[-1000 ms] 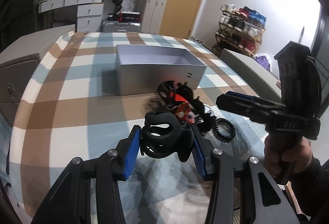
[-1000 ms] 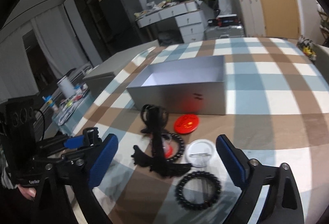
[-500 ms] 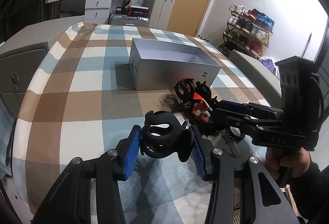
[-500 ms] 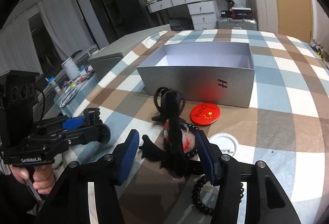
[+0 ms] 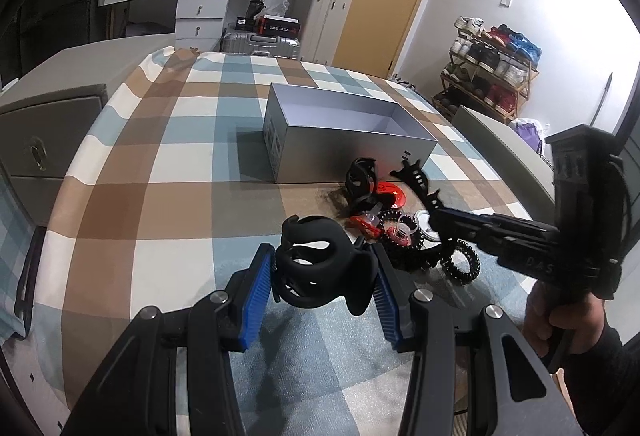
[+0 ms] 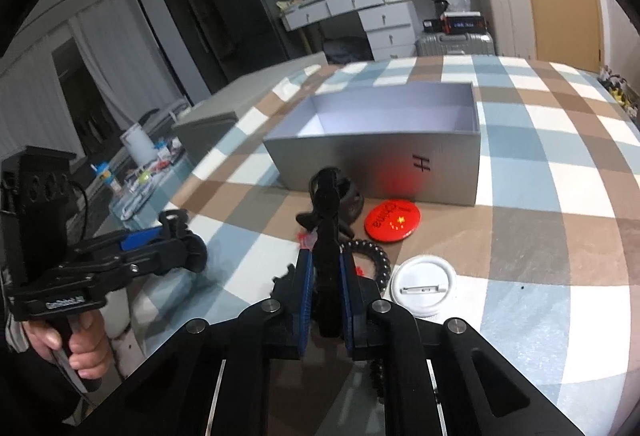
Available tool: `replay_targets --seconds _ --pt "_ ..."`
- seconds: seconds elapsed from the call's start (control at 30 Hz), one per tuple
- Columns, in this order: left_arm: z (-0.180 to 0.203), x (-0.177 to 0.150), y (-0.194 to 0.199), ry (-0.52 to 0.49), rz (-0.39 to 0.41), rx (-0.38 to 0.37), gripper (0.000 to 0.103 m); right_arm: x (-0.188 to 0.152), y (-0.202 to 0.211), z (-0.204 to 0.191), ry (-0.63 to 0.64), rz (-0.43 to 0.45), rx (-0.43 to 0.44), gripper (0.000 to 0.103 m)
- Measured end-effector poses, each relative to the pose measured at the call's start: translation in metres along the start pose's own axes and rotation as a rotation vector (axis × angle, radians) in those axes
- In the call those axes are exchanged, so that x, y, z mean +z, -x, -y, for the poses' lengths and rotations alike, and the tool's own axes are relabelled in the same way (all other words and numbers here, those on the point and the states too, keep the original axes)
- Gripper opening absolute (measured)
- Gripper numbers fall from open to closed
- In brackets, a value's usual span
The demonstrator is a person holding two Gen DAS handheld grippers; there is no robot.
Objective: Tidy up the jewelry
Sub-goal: 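Grasp a black hair clip with the right tool while the left tool lifts its clip, then carry both clips into the grey box and open both tools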
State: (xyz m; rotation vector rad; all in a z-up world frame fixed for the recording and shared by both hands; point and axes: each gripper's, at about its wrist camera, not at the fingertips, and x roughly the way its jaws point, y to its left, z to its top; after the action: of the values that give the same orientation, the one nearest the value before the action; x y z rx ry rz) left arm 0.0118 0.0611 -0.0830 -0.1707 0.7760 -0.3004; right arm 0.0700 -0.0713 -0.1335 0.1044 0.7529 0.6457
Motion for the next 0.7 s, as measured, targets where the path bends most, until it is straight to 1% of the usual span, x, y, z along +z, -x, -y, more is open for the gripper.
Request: replay_targets --seconds 0.2,0.37,0.7 --pt "0.005 0.008 0.001 0.009 0.010 0.004 0.041 0.006 0.017 0.001 -0.031 0.059 0.043 0.012" --pt "0.016 0.020 -0.001 -0.029 0.030 0.008 0.041 0.016 0.029 -0.001 -0.009 0.096 0.047 0.012" --pt "0.022 0.068 -0.017 -0.058 0.100 0.005 0.041 0.060 0.032 0.014 -0.007 0.144 0.078 0.012"
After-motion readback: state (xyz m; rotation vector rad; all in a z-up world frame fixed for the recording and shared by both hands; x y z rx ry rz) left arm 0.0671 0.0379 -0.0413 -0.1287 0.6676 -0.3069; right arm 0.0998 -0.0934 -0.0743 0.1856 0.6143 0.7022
